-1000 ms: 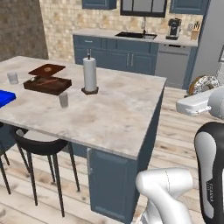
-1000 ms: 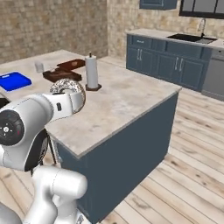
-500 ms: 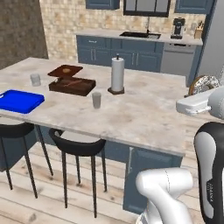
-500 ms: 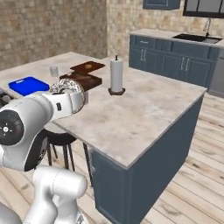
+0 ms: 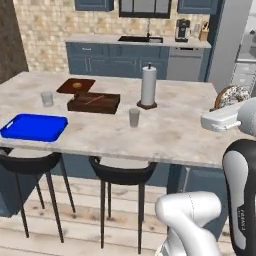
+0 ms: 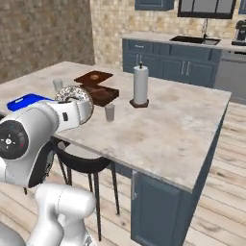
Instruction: Take the donut and cake from the fridge and place them on the empty tray on the dining counter.
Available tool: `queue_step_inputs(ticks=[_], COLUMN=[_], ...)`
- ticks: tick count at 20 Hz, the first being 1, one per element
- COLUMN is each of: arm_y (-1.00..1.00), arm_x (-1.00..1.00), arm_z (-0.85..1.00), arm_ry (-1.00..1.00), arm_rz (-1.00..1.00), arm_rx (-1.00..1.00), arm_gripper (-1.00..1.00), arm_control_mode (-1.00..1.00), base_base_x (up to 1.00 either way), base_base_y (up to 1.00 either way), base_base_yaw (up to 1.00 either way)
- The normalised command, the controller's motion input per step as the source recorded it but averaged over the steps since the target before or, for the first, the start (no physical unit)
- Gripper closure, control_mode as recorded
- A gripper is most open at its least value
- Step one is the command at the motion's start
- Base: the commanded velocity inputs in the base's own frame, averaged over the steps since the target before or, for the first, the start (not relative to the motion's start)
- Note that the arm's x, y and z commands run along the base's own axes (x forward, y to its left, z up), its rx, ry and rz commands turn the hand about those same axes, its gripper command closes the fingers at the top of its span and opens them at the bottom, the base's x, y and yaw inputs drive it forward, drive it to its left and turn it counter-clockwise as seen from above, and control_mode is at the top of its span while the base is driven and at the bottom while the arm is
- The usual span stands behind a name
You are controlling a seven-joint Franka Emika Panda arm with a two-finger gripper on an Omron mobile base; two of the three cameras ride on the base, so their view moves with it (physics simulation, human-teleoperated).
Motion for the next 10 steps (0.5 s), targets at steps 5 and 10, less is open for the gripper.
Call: queue_step_inputs(ticks=[5,10], arm_y=[0.00,0.00], arm_x=[0.00,0.00], arm_z=[0.00,0.00], arm_ry=[0.00,0.00], arm_rz=[0.00,0.00], arm_rx=[0.00,0.00], arm_gripper=[1.00,1.00], arm_control_mode=[1.00,1.00], base_base_x=[0.41,0.00], base_base_y=[0.87,1.00], base_base_yaw=[-0.72,-0.19])
